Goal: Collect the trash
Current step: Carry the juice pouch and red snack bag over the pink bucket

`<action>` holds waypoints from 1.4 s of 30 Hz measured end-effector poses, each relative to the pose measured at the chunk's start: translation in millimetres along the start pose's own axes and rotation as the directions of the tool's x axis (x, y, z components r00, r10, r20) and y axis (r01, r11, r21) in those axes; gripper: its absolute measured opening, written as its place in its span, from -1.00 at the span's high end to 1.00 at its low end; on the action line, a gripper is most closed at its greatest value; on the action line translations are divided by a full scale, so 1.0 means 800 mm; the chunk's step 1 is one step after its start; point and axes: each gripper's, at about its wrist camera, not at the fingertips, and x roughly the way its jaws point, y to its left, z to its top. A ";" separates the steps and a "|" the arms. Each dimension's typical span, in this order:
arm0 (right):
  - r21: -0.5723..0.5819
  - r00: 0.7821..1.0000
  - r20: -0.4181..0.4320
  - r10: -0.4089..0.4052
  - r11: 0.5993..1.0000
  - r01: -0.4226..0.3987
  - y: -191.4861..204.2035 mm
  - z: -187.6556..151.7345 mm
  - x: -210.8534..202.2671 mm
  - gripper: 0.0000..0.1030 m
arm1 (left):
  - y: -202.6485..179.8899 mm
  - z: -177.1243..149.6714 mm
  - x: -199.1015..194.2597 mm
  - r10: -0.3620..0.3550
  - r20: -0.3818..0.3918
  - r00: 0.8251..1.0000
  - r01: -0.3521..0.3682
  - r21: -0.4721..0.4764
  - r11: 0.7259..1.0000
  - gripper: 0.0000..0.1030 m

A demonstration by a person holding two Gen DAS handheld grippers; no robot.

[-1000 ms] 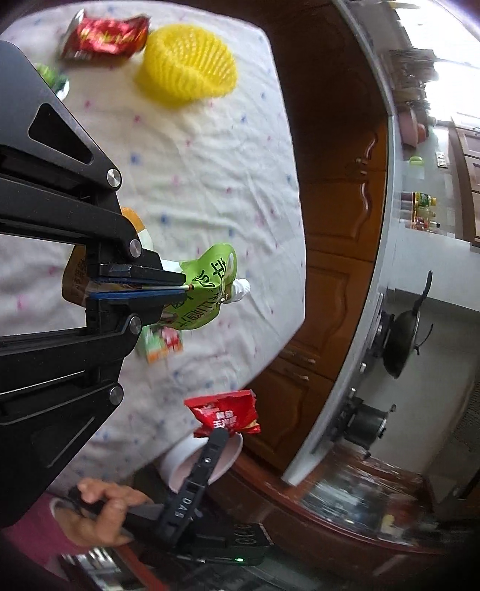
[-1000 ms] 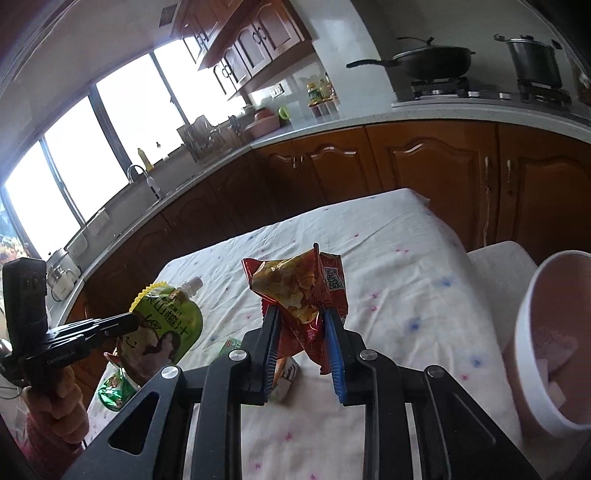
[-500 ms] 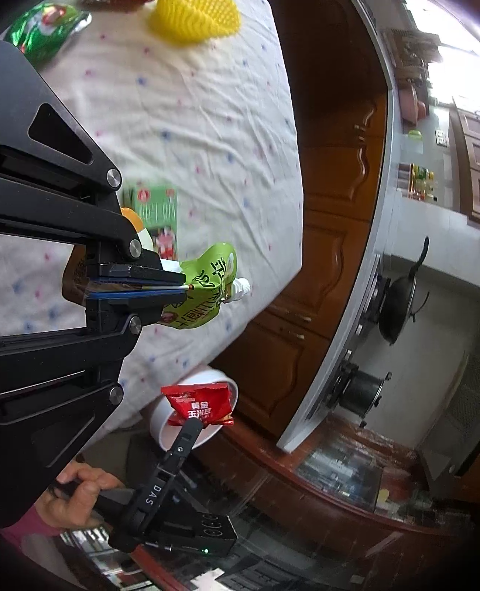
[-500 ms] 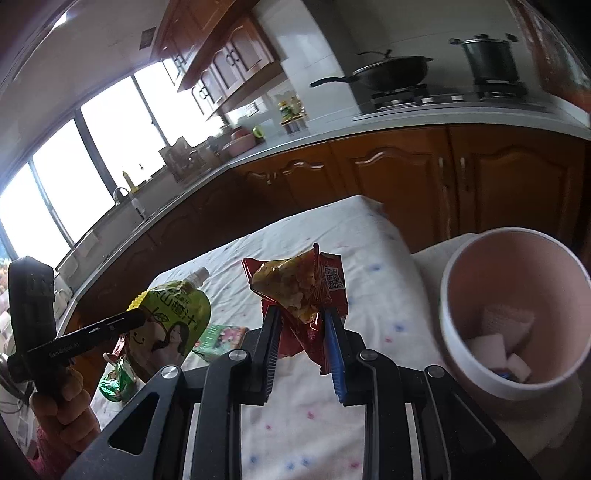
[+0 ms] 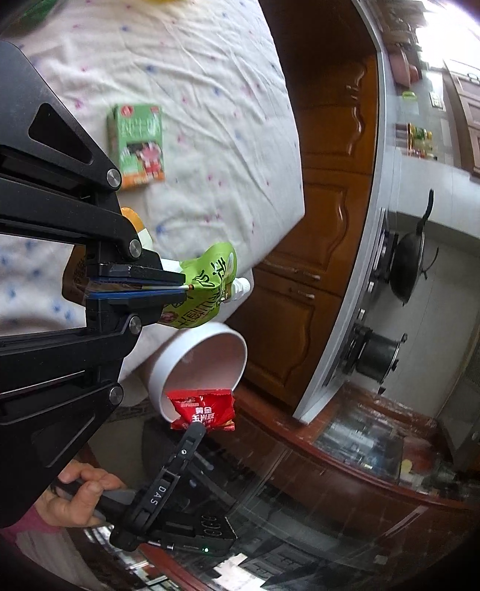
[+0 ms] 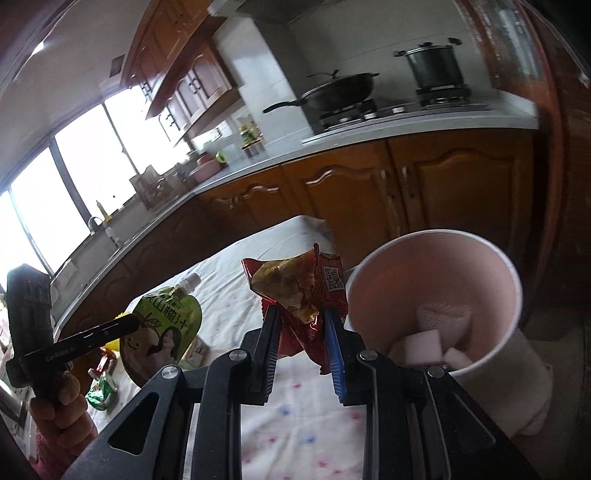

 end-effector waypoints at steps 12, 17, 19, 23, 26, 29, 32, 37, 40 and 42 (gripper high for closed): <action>0.072 0.997 0.027 -0.067 0.995 0.065 -0.067 0.012 -0.018 0.53 | -0.069 0.026 0.052 -0.066 -0.028 0.997 0.068 0.064 0.996 0.97; 0.086 0.996 0.024 -0.085 0.993 0.083 -0.088 0.016 -0.019 0.53 | -0.097 0.040 0.080 -0.084 -0.041 0.996 0.087 0.080 0.993 0.97; 0.090 0.995 0.019 -0.095 0.992 0.093 -0.095 0.017 -0.017 0.53 | -0.106 0.044 0.089 -0.095 -0.044 0.995 0.098 0.084 0.992 0.97; 0.108 0.994 0.010 -0.110 0.988 0.108 -0.110 0.020 -0.013 0.53 | -0.117 0.049 0.109 -0.110 -0.055 0.992 0.114 0.081 0.990 0.97; 0.122 0.993 0.003 -0.115 0.986 0.114 -0.119 0.022 -0.009 0.53 | -0.125 0.052 0.128 -0.123 -0.074 0.990 0.129 0.073 0.989 0.97; 0.127 0.993 -0.004 -0.121 0.985 0.120 -0.125 0.022 -0.005 0.53 | -0.133 0.056 0.146 -0.123 -0.089 0.988 0.130 0.071 0.989 0.97; 0.132 0.992 -0.015 -0.128 0.983 0.129 -0.130 0.023 0.000 0.53 | -0.138 0.059 0.164 -0.117 -0.108 0.987 0.125 0.072 0.990 0.97; 0.134 0.991 -0.030 -0.134 0.982 0.137 -0.137 0.025 0.008 0.53 | -0.142 0.059 0.188 -0.102 -0.135 0.986 0.113 0.072 0.991 0.97; 0.134 0.990 -0.035 -0.133 0.981 0.137 -0.140 0.026 0.011 0.53 | -0.144 0.058 0.199 -0.095 -0.148 0.984 0.106 0.070 0.992 0.97; 0.137 0.990 -0.039 -0.133 0.981 0.137 -0.143 0.026 0.012 0.52 | -0.145 0.057 0.205 -0.091 -0.157 0.983 0.103 0.070 0.992 0.97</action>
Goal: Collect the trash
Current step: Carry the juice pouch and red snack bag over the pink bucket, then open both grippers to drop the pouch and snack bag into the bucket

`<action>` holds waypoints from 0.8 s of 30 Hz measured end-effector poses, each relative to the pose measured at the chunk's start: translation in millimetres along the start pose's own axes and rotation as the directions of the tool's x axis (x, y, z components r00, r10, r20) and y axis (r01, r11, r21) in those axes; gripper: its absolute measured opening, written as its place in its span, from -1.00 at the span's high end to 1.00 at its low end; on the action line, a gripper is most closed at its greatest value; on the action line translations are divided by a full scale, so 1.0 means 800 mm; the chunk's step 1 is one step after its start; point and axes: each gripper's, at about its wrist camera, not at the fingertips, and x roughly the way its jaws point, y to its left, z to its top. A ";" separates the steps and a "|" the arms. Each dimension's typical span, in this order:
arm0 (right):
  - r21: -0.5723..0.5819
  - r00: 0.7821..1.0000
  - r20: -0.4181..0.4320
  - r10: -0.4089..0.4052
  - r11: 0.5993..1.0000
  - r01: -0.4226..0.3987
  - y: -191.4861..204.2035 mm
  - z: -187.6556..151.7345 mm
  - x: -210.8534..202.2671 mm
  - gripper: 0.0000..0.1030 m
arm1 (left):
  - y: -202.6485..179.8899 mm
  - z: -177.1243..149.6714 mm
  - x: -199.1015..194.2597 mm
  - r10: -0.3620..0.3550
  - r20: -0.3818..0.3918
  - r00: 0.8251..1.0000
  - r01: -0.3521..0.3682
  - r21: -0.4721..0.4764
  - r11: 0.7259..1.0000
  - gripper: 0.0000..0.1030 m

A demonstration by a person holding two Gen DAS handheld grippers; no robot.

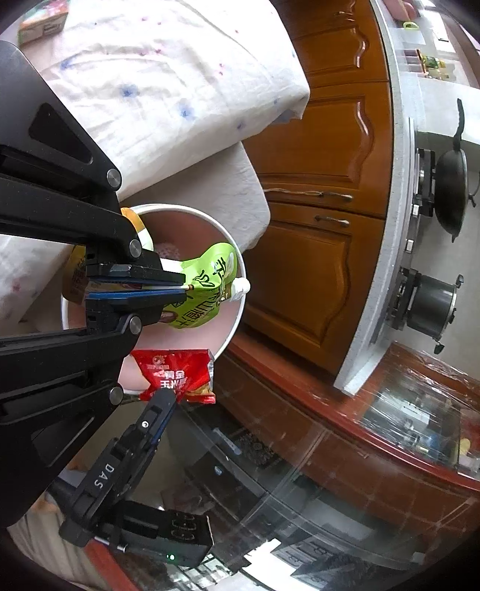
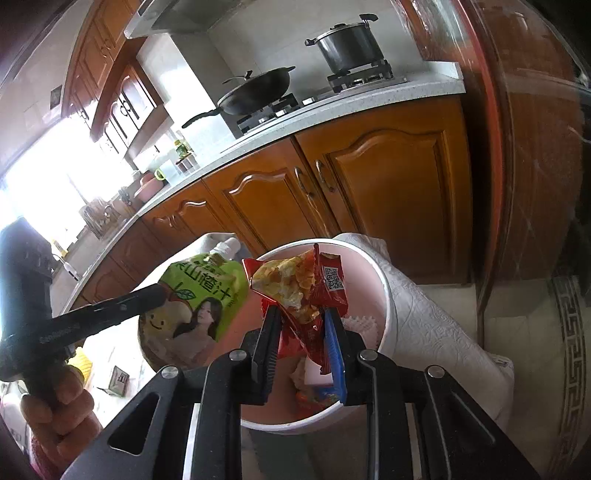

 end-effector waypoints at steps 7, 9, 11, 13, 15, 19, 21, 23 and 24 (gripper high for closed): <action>0.002 1.000 -0.024 -0.006 1.000 0.006 -0.005 0.001 0.010 0.52 | 0.000 0.001 0.020 0.010 -0.026 1.000 -0.010 -0.001 1.000 0.96; 0.001 0.999 -0.034 -0.005 1.000 0.005 -0.005 0.002 0.013 0.45 | 0.002 0.002 0.023 -0.010 -0.033 0.999 0.010 -0.009 1.000 0.95; 0.005 0.999 -0.047 -0.008 1.000 0.008 -0.005 0.002 0.017 0.27 | 0.005 0.001 0.026 -0.032 -0.049 0.998 0.031 -0.023 0.999 0.94; 0.015 0.999 -0.052 -0.004 1.000 0.005 -0.008 0.002 0.019 0.27 | 0.005 -0.001 0.027 -0.022 -0.050 0.999 0.021 -0.019 1.000 0.92; 0.023 0.999 -0.049 -0.003 1.000 0.004 -0.010 0.001 0.017 0.24 | 0.007 -0.004 0.027 -0.024 -0.057 0.998 0.023 -0.022 0.999 0.85; 0.034 0.999 -0.038 0.002 0.999 0.000 -0.013 -0.001 0.013 0.09 | 0.009 -0.007 0.025 -0.019 -0.059 0.998 0.017 -0.027 1.000 0.76; 0.039 1.000 -0.030 0.004 0.999 -0.003 -0.013 -0.001 0.009 0.06 | 0.010 -0.009 0.021 -0.022 -0.058 0.998 0.020 -0.030 0.999 0.72; 0.044 1.000 -0.023 0.008 0.999 -0.007 -0.011 -0.002 0.007 -0.07 | 0.012 -0.012 0.018 -0.014 -0.055 0.998 0.013 -0.031 0.999 0.65; 0.044 1.000 -0.019 0.009 0.999 -0.008 -0.010 -0.003 0.005 -0.09 | 0.013 -0.013 0.016 -0.015 -0.054 0.998 0.013 -0.033 0.999 0.63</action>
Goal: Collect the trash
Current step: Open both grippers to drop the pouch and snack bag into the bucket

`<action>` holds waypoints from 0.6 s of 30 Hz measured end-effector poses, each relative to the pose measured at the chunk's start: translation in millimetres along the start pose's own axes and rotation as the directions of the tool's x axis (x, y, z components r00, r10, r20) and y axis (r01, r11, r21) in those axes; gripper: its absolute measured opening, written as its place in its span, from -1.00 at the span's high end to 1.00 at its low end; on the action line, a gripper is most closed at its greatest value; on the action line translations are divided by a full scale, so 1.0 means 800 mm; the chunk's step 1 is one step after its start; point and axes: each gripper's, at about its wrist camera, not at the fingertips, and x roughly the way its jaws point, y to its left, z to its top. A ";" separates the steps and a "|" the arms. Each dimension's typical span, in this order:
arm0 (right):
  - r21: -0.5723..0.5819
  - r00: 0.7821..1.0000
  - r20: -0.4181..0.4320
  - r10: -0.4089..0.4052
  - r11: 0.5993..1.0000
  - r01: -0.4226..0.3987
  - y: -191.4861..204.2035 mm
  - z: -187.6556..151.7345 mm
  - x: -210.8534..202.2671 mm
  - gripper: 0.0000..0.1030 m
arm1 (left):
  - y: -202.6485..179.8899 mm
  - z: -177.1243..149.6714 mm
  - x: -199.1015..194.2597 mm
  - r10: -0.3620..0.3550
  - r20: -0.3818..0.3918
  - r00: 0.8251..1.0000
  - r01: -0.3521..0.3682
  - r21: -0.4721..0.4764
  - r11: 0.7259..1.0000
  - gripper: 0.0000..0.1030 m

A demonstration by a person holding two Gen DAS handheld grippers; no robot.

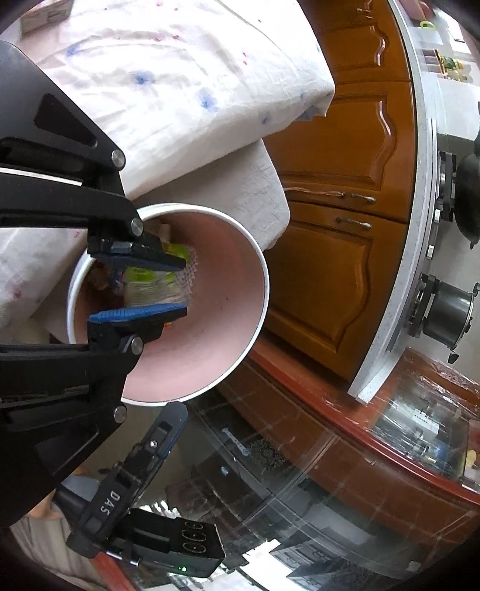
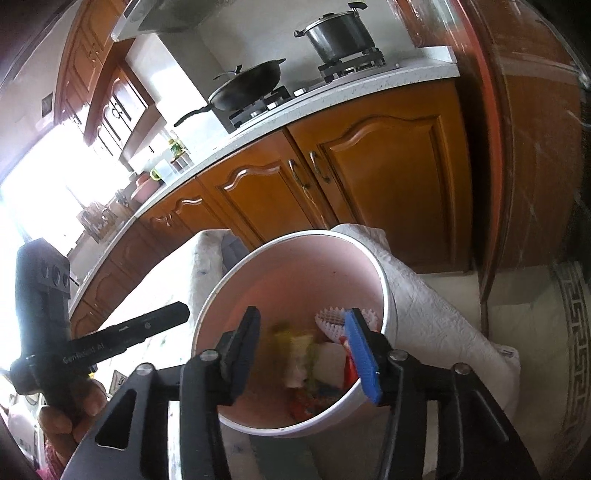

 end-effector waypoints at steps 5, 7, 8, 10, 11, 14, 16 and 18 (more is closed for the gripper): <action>0.006 1.000 0.019 0.016 1.000 -0.016 0.007 -0.003 -0.007 -0.35 | 0.011 -0.010 -0.016 0.006 0.013 1.000 -0.006 -0.023 1.000 0.51; 0.007 1.000 0.022 0.021 1.000 -0.021 0.010 -0.004 -0.009 -0.40 | 0.018 -0.016 -0.026 0.011 0.020 1.000 -0.011 -0.033 0.999 0.51; 0.010 0.999 0.024 0.027 1.000 -0.027 0.011 -0.004 -0.010 -0.44 | 0.021 -0.020 -0.031 0.014 0.024 1.000 -0.013 -0.038 0.999 0.50; 0.007 0.999 0.027 0.036 0.999 -0.037 0.016 -0.007 -0.012 -0.50 | 0.025 -0.025 -0.038 0.019 0.030 0.999 -0.017 -0.048 0.999 0.45; 0.004 0.999 0.028 0.041 0.999 -0.041 0.020 -0.009 -0.014 -0.55 | 0.028 -0.029 -0.044 0.022 0.035 0.999 -0.020 -0.055 0.998 0.41; -0.009 0.998 0.032 0.057 0.998 -0.056 0.030 -0.013 -0.017 -0.64 | 0.039 -0.040 -0.058 0.029 0.046 0.999 -0.025 -0.081 0.996 0.37; -0.022 0.997 0.036 0.071 0.997 -0.071 0.038 -0.017 -0.019 -0.72 | 0.046 -0.048 -0.067 0.030 0.051 0.998 -0.025 -0.096 0.995 0.32; -0.038 0.996 0.034 0.082 0.996 -0.080 0.048 -0.022 -0.019 -0.75 | 0.054 -0.057 -0.078 0.041 0.061 0.997 -0.035 -0.109 0.993 0.24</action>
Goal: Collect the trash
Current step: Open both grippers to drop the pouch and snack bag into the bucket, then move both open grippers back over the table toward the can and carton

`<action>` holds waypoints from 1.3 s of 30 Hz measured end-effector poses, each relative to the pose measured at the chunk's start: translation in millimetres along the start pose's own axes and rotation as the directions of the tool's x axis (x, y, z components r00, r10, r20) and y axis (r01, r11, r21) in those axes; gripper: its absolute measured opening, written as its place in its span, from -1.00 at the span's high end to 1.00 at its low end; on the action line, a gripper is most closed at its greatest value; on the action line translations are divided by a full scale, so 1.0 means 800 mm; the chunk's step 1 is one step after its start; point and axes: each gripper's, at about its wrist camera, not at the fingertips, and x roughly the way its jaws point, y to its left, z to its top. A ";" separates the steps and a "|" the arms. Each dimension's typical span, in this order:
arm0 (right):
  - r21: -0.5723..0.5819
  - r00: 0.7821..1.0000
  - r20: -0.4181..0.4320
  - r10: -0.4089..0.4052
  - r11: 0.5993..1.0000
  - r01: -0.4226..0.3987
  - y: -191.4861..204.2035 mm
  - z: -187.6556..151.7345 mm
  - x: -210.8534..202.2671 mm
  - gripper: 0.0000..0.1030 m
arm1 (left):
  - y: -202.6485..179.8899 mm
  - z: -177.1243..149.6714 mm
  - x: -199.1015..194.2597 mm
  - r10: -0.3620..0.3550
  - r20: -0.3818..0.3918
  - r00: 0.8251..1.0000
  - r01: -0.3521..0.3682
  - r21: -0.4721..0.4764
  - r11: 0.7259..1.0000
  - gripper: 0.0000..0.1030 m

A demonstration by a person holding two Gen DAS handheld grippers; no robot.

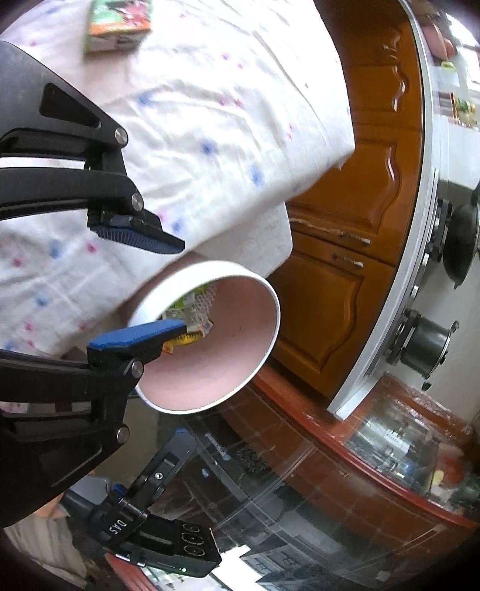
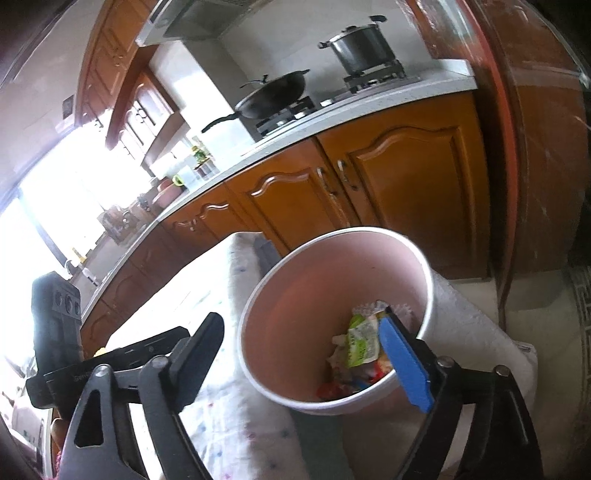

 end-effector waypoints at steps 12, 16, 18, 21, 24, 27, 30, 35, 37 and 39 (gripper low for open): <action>-0.049 0.999 -0.019 0.046 0.998 -0.047 0.047 -0.029 -0.002 -0.92 | 0.056 -0.044 -0.061 0.049 0.051 0.997 -0.045 -0.089 0.995 -0.11; -0.070 0.997 -0.028 0.069 0.995 -0.071 0.067 -0.042 -0.001 -0.92 | 0.076 -0.063 -0.084 0.073 0.068 0.995 -0.065 -0.116 0.991 -0.15; -0.076 0.996 -0.037 0.086 0.993 -0.089 0.078 -0.049 0.002 -0.93 | 0.085 -0.072 -0.095 0.091 0.075 0.993 -0.081 -0.123 0.989 -0.15; -0.086 0.993 -0.052 0.104 0.990 -0.109 0.093 -0.057 0.010 -0.93 | 0.096 -0.083 -0.112 0.118 0.089 0.989 -0.106 -0.133 0.985 -0.16; -0.095 0.990 -0.068 0.123 0.987 -0.129 0.106 -0.067 0.017 -0.94 | 0.107 -0.093 -0.127 0.142 0.103 0.985 -0.126 -0.142 0.982 -0.18; -0.115 0.985 -0.091 0.148 0.981 -0.158 0.123 -0.077 0.026 -0.94 | 0.116 -0.104 -0.142 0.172 0.116 0.978 -0.154 -0.149 0.977 -0.21; -0.136 0.980 -0.111 0.166 0.974 -0.180 0.139 -0.084 0.033 -0.94 | 0.126 -0.112 -0.155 0.191 0.122 0.974 -0.170 -0.160 0.972 -0.22; -0.163 0.972 -0.136 0.191 0.964 -0.212 0.161 -0.092 0.041 -0.94 | 0.150 -0.126 -0.177 0.223 0.134 0.966 -0.195 -0.196 0.961 -0.23; -0.174 0.970 -0.143 0.195 0.960 -0.219 0.169 -0.097 0.044 -0.94 | 0.159 -0.132 -0.186 0.241 0.140 0.961 -0.210 -0.205 0.956 -0.23; -0.186 0.967 -0.156 0.204 0.955 -0.232 0.179 -0.101 0.048 -0.94 | 0.168 -0.139 -0.196 0.265 0.143 0.954 -0.232 -0.215 0.949 -0.23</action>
